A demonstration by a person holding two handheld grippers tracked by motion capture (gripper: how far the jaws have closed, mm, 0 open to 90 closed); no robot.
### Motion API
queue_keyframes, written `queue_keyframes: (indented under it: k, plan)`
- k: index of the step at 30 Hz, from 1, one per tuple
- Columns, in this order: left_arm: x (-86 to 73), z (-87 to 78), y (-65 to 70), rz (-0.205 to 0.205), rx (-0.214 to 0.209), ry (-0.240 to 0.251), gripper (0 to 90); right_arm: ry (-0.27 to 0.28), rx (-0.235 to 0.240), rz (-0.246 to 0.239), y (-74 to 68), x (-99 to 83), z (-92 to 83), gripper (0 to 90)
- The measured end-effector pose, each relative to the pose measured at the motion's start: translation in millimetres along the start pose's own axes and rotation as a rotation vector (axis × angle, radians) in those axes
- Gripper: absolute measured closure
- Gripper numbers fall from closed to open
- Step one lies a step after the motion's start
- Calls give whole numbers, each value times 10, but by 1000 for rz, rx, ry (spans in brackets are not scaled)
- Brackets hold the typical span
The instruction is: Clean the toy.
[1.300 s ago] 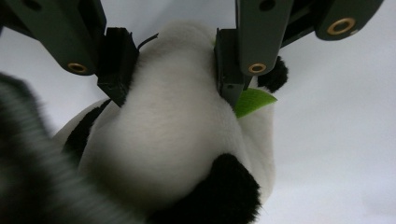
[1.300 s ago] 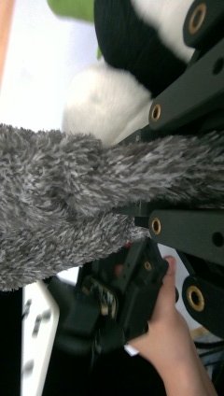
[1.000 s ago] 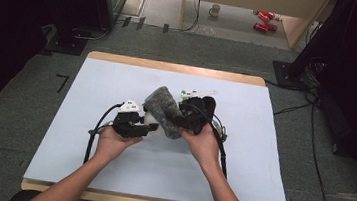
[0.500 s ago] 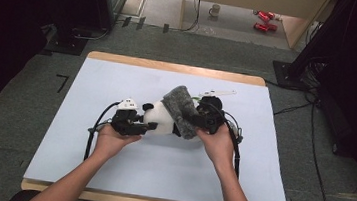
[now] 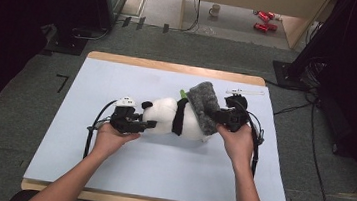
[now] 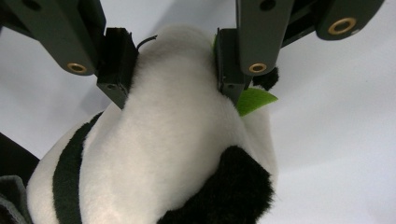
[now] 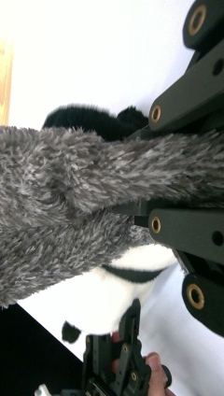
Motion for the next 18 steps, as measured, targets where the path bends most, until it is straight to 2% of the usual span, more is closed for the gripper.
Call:
queue_keyframes:
  k: [2,6,8,10,13,18]
  plan:
    - [-3,0,-8,-5,-1,1,575,7,-7,14,44,6,-15,778]
    - [6,-5,5,-22,1,-5,574,19,-51,21,114,22,-66,779]
    - [5,-7,11,-20,3,-6,574,13,-35,39,120,33,-101,779]
    - [1,-9,10,-25,3,-6,574,10,-2,45,73,49,-139,782]
    - [2,-9,22,-18,8,-5,574,17,49,17,-91,68,-164,782]
    - [-16,-19,60,-7,25,-1,570,-8,96,-41,-377,42,-56,781]
Point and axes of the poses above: each handheld gripper's, and its own axes: z roughly forward along the jaws, x roughly out of its top, y roughly to its right, the point moved 2 cm from there along z, roughly forward along the jaws, and after that the axes turned 12 degrees about z, right-handed, at the moved point
